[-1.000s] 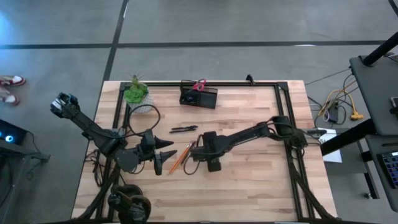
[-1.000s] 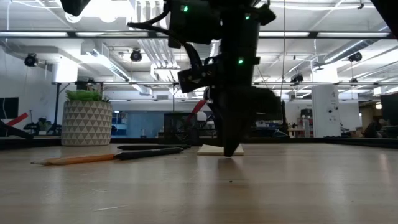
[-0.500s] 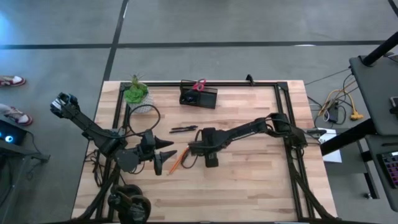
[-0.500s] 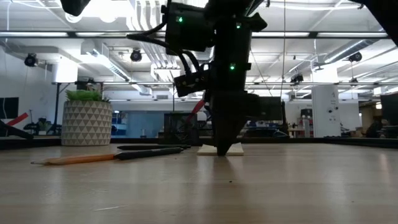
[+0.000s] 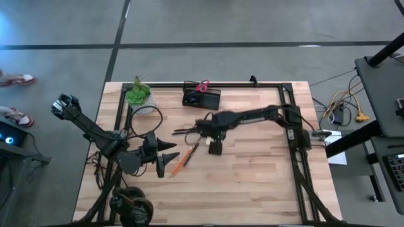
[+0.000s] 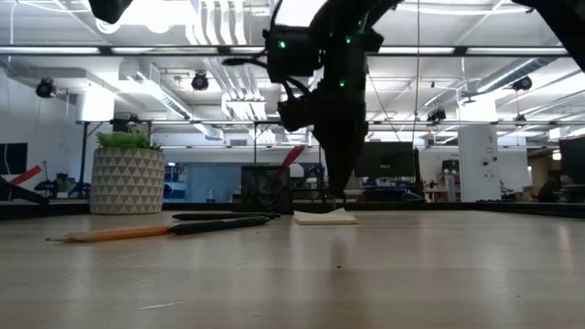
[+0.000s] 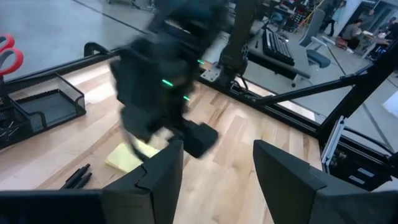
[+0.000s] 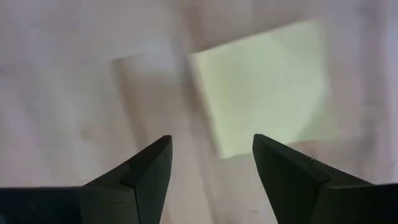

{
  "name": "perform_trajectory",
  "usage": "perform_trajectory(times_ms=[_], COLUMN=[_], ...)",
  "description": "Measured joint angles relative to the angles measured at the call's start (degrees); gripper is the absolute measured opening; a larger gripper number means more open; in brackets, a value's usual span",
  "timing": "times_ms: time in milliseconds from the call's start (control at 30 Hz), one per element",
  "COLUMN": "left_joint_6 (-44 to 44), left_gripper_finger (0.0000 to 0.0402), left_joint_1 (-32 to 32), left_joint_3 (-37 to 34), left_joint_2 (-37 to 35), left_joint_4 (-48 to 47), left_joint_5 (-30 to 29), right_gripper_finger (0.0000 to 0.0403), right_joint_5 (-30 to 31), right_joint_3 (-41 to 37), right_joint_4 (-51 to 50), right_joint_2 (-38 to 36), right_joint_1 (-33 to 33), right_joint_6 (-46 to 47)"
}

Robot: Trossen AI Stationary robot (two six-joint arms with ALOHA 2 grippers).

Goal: Pick and place office supplies into organizer
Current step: Put the sticky note into the right section of the black desk organizer

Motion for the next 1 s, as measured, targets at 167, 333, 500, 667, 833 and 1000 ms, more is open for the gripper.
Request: perform_trajectory(times_ms=[167,333,500,667,833,1000], left_joint_6=[0.04,0.00,0.03,0.15,0.17,0.17], left_gripper_finger=[0.0180,0.0180,0.0180,0.0180,0.0180,0.0180], left_joint_1=[0.00,0.00,0.00,0.23,0.49,0.66], left_joint_3=[0.00,0.00,0.00,0.00,0.00,0.00], left_joint_2=[0.00,0.00,0.02,0.02,0.00,0.02], left_joint_4=[0.01,0.21,0.29,0.27,0.29,0.32], left_joint_5=[-0.02,-0.02,-0.02,-0.03,-0.06,-0.04], right_gripper_finger=[0.0219,0.0219,0.0219,0.0219,0.0219,0.0199], right_joint_5=[-3.74,-5.87,-7.88,-8.34,-7.37,-7.41], right_joint_3=[-0.19,-0.33,-0.94,-1.16,-2.19,-2.99], right_joint_4=[0.53,0.76,0.92,1.30,2.91,4.24], right_joint_2=[0.81,1.97,3.02,4.10,4.88,4.88], right_joint_1=[-7.30,-12.38,-13.50,-12.41,-11.49,-11.54], right_joint_6=[0.18,-0.81,-0.95,-1.35,-2.35,-2.18])
